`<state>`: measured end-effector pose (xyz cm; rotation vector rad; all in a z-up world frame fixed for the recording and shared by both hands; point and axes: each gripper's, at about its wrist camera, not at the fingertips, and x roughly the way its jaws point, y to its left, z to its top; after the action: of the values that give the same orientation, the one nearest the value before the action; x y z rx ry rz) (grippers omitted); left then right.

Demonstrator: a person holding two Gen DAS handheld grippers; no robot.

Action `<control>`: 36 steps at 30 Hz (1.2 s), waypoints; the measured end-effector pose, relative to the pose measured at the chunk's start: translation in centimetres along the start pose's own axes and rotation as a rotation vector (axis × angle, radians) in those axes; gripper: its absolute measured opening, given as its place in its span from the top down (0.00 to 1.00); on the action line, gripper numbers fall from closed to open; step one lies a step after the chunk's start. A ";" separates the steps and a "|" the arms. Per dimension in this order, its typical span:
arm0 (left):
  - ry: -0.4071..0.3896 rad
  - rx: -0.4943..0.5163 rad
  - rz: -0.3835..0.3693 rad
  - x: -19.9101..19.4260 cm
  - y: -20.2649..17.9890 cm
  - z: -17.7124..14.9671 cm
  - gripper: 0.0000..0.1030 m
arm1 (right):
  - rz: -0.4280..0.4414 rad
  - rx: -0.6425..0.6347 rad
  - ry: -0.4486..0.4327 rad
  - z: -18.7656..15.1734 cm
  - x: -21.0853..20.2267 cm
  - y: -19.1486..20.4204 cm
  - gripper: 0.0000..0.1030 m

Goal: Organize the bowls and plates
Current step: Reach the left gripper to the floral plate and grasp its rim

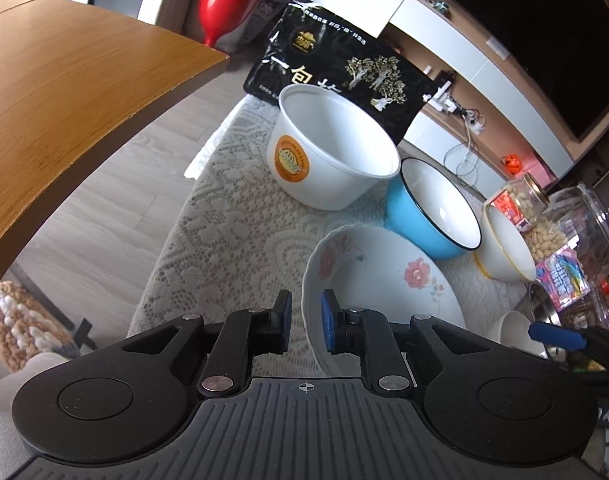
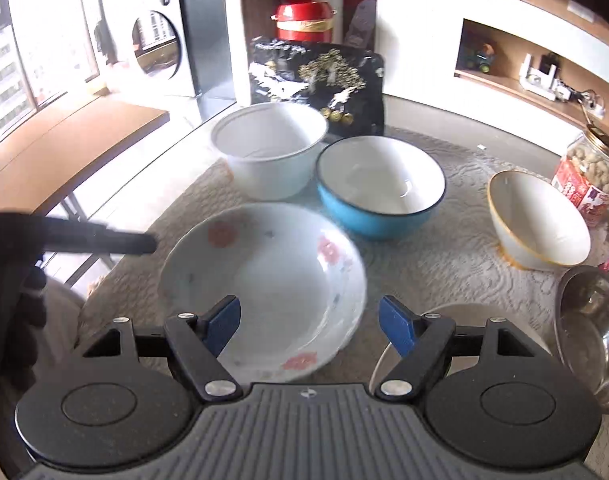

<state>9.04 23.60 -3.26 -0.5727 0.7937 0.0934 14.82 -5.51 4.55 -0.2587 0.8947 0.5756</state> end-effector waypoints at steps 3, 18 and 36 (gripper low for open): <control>0.085 -0.042 -0.046 1.2 0.8 -0.2 0.83 | -0.019 0.049 0.045 2.3 1.9 -2.1 0.30; 0.138 -0.064 0.009 2.9 0.6 -0.2 0.82 | 0.033 0.160 0.238 4.2 10.3 -4.6 0.66; 0.224 -0.066 0.019 4.7 -0.2 -1.2 0.80 | 0.055 0.125 0.264 2.1 10.9 -2.1 0.69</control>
<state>11.67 22.23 -7.12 -0.6452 1.0171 0.0742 22.72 -2.30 -2.90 -0.1999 1.1921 0.5408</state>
